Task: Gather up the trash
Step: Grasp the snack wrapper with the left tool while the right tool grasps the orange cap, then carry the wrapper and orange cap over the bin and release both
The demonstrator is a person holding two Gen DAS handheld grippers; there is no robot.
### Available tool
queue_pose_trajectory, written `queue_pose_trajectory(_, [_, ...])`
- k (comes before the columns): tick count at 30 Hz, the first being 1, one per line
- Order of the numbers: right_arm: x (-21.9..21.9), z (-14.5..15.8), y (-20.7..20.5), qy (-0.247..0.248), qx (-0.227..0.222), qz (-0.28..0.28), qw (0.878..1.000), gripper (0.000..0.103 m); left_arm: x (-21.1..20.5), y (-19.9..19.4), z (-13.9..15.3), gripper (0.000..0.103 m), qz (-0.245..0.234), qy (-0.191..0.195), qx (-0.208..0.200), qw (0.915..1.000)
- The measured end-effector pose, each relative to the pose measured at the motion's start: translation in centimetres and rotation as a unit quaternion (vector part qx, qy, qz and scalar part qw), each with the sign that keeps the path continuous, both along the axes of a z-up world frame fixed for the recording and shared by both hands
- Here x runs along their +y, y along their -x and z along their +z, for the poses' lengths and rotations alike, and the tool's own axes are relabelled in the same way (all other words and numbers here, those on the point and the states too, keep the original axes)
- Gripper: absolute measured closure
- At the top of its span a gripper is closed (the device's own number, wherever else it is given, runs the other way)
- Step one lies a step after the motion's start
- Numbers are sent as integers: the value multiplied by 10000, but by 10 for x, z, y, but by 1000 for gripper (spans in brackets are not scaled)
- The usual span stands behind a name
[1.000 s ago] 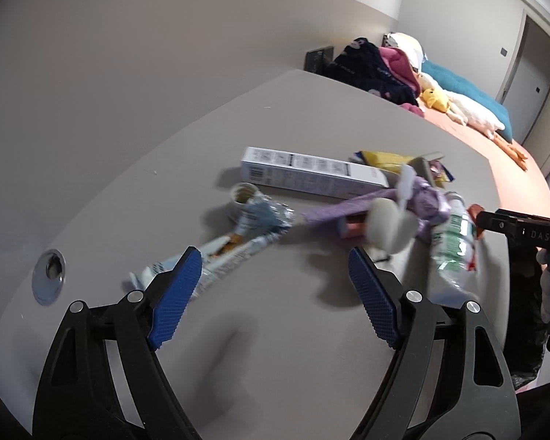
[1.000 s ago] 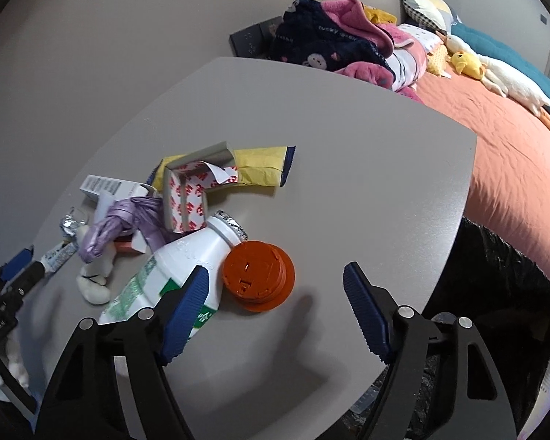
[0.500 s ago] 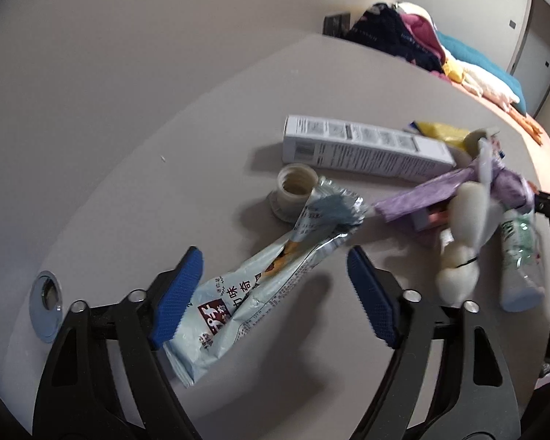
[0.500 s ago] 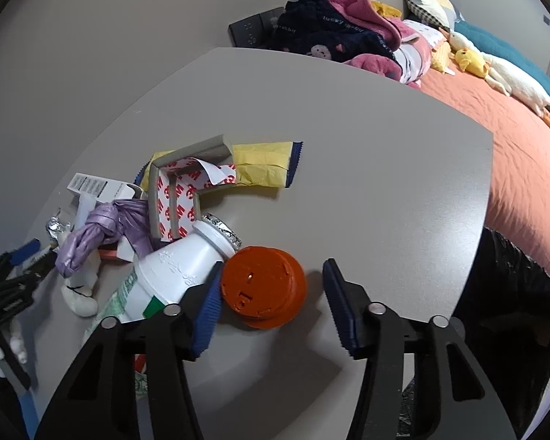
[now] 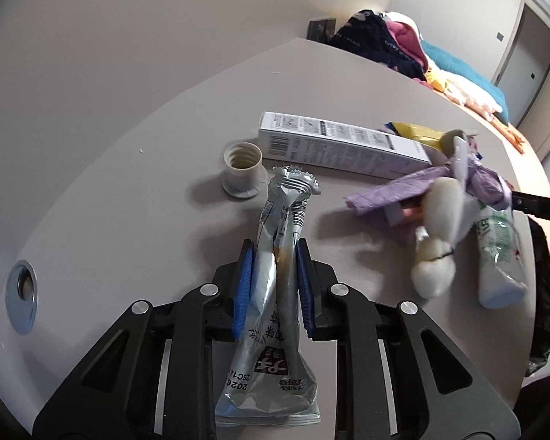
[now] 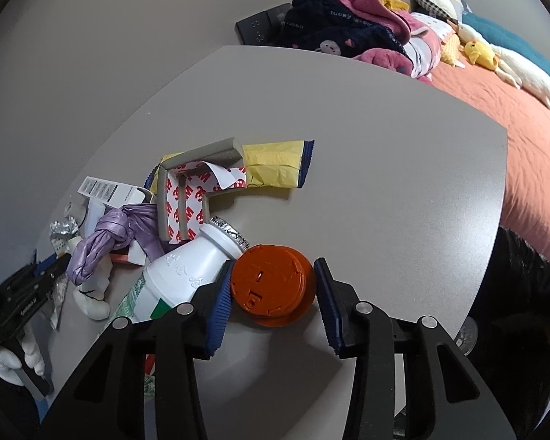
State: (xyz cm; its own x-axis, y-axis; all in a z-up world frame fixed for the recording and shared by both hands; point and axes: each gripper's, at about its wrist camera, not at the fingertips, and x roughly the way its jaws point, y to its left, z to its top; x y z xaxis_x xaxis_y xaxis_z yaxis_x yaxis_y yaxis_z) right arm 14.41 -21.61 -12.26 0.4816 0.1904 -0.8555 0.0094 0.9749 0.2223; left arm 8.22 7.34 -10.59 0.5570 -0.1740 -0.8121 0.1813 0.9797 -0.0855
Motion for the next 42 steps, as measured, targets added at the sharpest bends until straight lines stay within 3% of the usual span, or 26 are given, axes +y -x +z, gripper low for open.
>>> queue_pose_trajectory(9, [-9, 13, 14, -257, -62, 47, 9996, 58, 0, 23, 23, 81, 175, 387, -181, 9989])
queue_pose_trajectory(19, [-23, 43, 39, -483, -421, 153, 9978, 58, -34, 40, 48, 81, 42, 582, -362, 9976])
queue_pose_trajectory(31, [-62, 77, 75, -643, -835, 43, 9944, 58, -106, 53, 74, 81, -579, 705, -540, 9944])
queue_pose_trajectory(42, [-112, 95, 108, -755, -1091, -254, 9908, 58, -179, 58, 91, 81, -1264, 860, -597, 9864])
